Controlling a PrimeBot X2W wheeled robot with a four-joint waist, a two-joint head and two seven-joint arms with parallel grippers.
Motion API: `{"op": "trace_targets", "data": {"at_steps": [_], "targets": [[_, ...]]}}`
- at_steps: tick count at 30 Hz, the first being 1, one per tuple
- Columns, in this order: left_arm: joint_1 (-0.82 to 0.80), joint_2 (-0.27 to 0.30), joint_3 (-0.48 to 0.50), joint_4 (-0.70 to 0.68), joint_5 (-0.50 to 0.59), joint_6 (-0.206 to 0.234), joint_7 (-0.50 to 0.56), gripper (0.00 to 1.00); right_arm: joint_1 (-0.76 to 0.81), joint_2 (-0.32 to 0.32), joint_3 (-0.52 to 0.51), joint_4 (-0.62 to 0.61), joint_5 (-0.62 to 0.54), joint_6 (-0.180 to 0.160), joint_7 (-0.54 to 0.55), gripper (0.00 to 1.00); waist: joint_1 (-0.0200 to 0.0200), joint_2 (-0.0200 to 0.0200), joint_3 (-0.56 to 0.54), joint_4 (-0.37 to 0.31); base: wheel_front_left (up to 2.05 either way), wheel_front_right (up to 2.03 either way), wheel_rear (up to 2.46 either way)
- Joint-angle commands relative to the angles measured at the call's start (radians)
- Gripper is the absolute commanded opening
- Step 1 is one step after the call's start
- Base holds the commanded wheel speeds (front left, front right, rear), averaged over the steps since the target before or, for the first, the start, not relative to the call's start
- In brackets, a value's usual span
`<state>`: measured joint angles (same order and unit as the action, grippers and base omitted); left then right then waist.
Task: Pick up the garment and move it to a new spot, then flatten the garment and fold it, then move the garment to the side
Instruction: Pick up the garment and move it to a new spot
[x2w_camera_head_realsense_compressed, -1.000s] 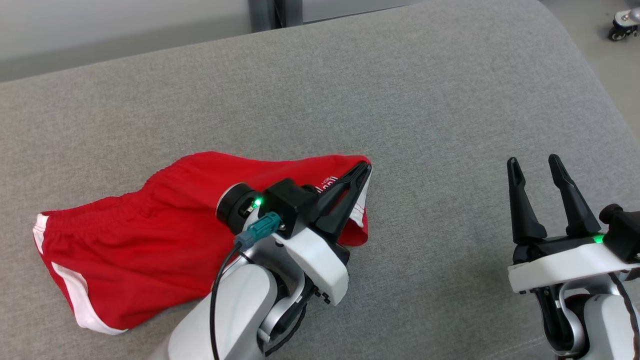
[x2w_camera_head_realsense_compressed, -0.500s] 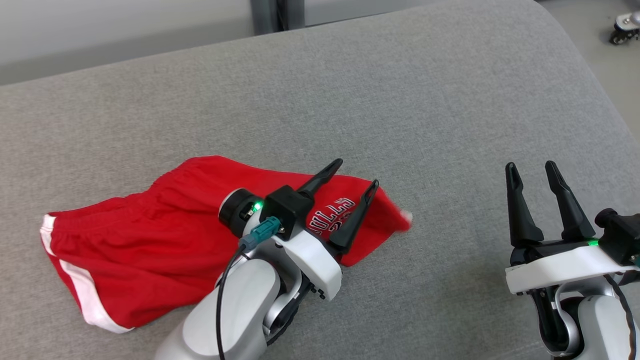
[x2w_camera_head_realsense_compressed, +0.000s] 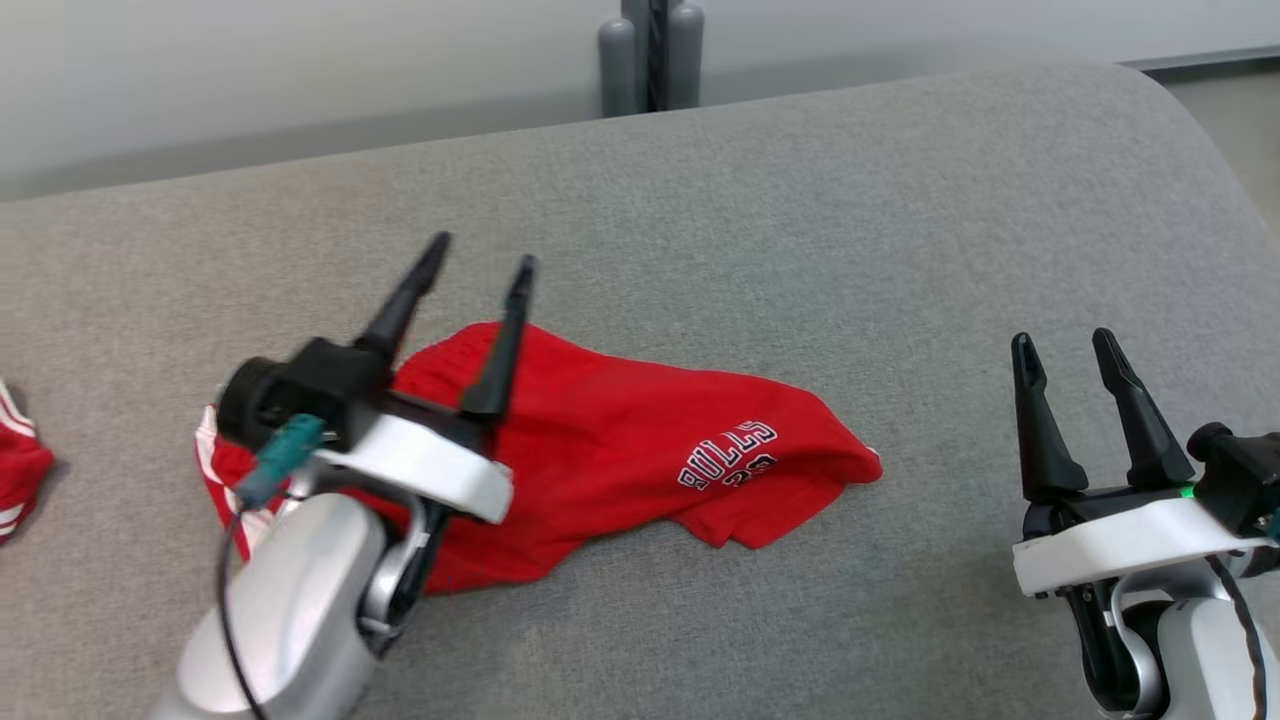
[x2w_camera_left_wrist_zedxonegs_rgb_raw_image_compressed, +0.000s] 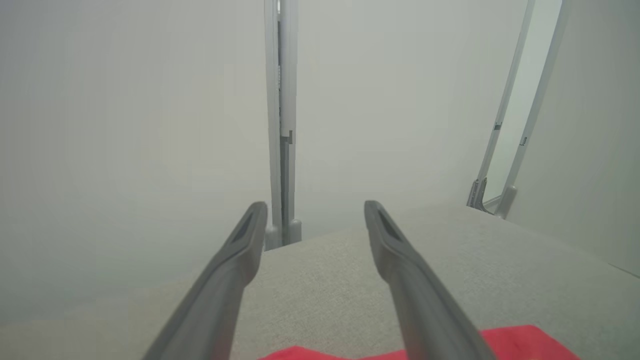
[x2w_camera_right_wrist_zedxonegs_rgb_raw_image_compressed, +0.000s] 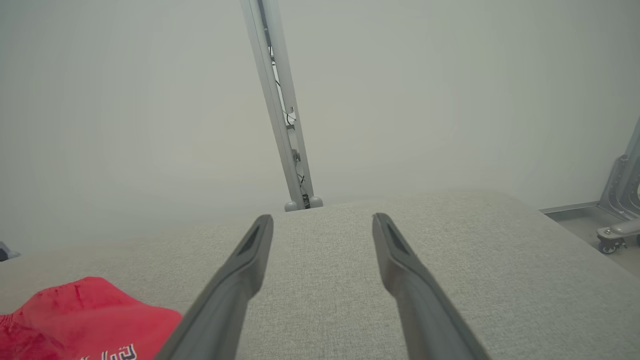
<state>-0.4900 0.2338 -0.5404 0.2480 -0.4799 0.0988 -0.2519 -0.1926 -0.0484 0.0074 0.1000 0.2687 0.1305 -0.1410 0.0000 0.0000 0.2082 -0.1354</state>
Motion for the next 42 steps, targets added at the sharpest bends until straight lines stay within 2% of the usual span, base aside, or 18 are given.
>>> {"op": "trace_targets", "data": {"at_steps": [1,12,18,26,31,42], "targets": [[0.017,0.014,0.024,-0.013,-0.01,0.011,-0.007,1.0,0.015,-0.005,-0.001,-0.007,-0.011,0.0,0.007,1.0,0.0,0.0,-0.014,0.016,0.0,0.0,0.0],[0.162,0.17,0.215,-0.135,-0.056,0.074,-0.011,1.0,0.043,-0.005,0.012,-0.033,-0.037,0.0,0.04,1.0,0.0,0.0,-0.064,0.068,0.0,0.0,0.0],[0.265,0.218,0.265,-0.201,-0.086,0.09,-0.011,1.0,0.07,-0.005,0.015,-0.044,-0.054,0.0,0.059,1.0,0.0,0.0,-0.096,0.088,0.0,0.0,0.0],[0.343,0.245,0.275,-0.23,-0.108,0.088,0.002,1.0,0.102,-0.007,0.019,-0.055,-0.067,0.0,0.08,1.0,0.0,0.0,-0.133,0.102,0.0,0.0,0.0],[0.386,0.249,0.269,-0.233,-0.111,0.098,0.01,1.0,0.126,-0.01,0.026,-0.055,-0.069,0.0,0.087,1.0,0.0,0.0,-0.156,0.099,0.0,0.0,0.0],[0.448,0.257,0.25,-0.221,-0.103,0.086,0.004,1.0,0.178,-0.017,0.021,-0.053,-0.076,0.0,0.102,1.0,0.0,0.0,-0.214,0.106,0.0,0.0,0.0]]}}
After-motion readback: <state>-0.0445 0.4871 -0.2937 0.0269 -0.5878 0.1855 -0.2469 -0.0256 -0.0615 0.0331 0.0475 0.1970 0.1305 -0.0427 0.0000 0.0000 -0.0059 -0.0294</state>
